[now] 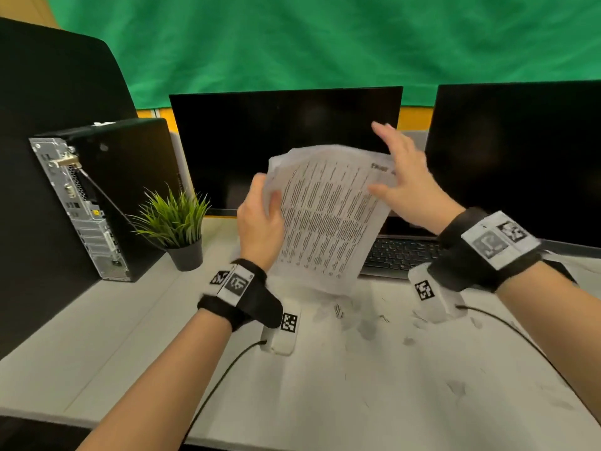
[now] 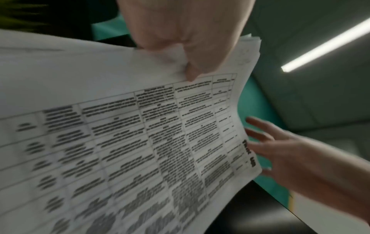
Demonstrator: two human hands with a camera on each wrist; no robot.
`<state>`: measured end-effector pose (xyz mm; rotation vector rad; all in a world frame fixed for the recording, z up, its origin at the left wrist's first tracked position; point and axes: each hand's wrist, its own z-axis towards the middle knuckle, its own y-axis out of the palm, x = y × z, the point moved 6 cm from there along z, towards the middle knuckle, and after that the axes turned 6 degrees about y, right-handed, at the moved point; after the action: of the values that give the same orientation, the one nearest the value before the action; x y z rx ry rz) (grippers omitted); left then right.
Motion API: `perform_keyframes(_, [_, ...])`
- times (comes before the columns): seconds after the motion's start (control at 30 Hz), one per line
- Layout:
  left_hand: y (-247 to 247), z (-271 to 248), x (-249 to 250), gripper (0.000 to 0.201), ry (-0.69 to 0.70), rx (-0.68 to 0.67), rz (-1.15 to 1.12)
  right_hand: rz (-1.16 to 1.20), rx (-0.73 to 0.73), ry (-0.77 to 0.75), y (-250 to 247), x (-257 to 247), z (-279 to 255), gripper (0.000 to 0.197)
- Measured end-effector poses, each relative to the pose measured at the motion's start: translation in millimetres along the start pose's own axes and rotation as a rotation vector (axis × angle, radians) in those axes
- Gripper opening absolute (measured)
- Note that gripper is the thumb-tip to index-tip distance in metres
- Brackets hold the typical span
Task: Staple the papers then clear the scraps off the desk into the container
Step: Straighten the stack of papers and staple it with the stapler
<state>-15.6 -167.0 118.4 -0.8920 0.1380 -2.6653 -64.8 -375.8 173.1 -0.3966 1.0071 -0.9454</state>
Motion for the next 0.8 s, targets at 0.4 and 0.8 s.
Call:
perform_keyframes(0.4, [13, 34, 34, 0.029, 0.231, -0.442, 0.751, 0.305, -0.033, 0.252, -15, 29, -19, 0.018])
perform_keyframes(0.8, [3, -36, -58, 0.017, -0.411, -0.045, -0.127, 0.800, -0.063, 0.699, 51, 106, -60, 0.036])
